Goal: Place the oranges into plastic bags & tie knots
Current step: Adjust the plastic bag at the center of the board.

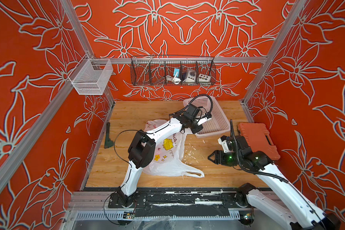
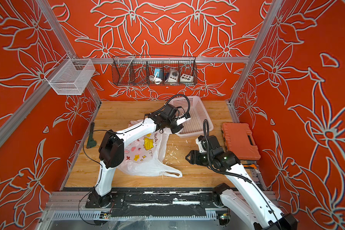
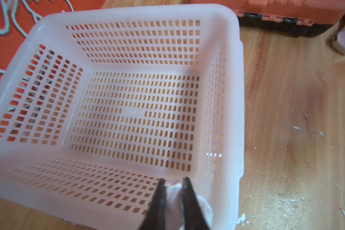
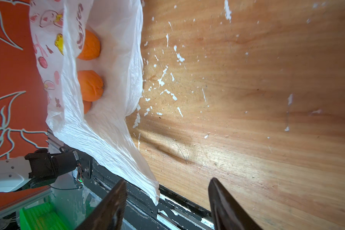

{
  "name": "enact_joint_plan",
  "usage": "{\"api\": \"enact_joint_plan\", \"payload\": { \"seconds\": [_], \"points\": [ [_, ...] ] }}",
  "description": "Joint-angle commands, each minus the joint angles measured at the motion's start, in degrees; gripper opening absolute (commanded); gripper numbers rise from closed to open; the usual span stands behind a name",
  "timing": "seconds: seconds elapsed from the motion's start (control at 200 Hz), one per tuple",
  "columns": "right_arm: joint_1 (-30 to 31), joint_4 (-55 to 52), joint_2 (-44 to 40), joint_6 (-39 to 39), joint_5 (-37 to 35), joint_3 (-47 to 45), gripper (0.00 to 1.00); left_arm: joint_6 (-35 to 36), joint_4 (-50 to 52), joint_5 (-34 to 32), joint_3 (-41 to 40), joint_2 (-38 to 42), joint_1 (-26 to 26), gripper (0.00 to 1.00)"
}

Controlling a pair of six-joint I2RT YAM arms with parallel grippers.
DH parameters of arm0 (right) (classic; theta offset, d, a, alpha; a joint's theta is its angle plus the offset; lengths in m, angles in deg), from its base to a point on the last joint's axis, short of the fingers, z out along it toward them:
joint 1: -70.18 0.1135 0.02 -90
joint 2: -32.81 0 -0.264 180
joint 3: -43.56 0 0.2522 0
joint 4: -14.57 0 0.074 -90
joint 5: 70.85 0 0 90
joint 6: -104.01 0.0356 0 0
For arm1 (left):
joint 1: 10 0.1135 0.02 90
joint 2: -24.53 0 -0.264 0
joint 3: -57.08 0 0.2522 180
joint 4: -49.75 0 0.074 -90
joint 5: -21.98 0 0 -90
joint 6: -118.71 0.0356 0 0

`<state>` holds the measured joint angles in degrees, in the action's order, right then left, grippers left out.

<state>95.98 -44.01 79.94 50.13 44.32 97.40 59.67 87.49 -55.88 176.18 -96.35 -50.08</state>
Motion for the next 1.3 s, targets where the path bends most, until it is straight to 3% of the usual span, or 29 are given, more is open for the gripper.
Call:
{"api": "enact_joint_plan", "payload": {
  "seconds": [0.0,0.505,0.751,0.881,1.001,1.136,1.296],
  "points": [
    [1.6,3.5,-0.3,2.6,2.0,-2.2,0.67,0.1,0.9,1.0,1.0,-0.3,-0.1,0.00],
    [15.9,13.3,3.8,9.8,0.8,-8.2,0.74,-3.7,-4.4,0.8,-1.2,2.9,0.8,0.00],
    [19.0,17.9,1.7,14.5,3.3,-14.4,0.66,-3.6,-4.2,0.6,-1.4,2.9,1.1,0.00],
    [19.1,17.9,3.0,13.1,0.5,-14.4,0.54,-3.8,-4.5,0.5,-1.5,3.1,1.2,0.00],
    [19.2,18.1,5.6,11.7,-2.5,-13.5,0.31,-4.8,-4.9,0.1,-1.3,3.3,1.3,0.00],
    [19.1,14.7,6.3,8.0,-11.4,-9.8,0.00,-7.2,-6.4,0.3,-1.8,4.7,1.9,0.00],
    [19.2,5.7,6.6,1.7,-20.5,-0.7,0.00,-17.9,-11.5,-9.1,-2.2,8.7,4.7,0.00]
  ]
}}
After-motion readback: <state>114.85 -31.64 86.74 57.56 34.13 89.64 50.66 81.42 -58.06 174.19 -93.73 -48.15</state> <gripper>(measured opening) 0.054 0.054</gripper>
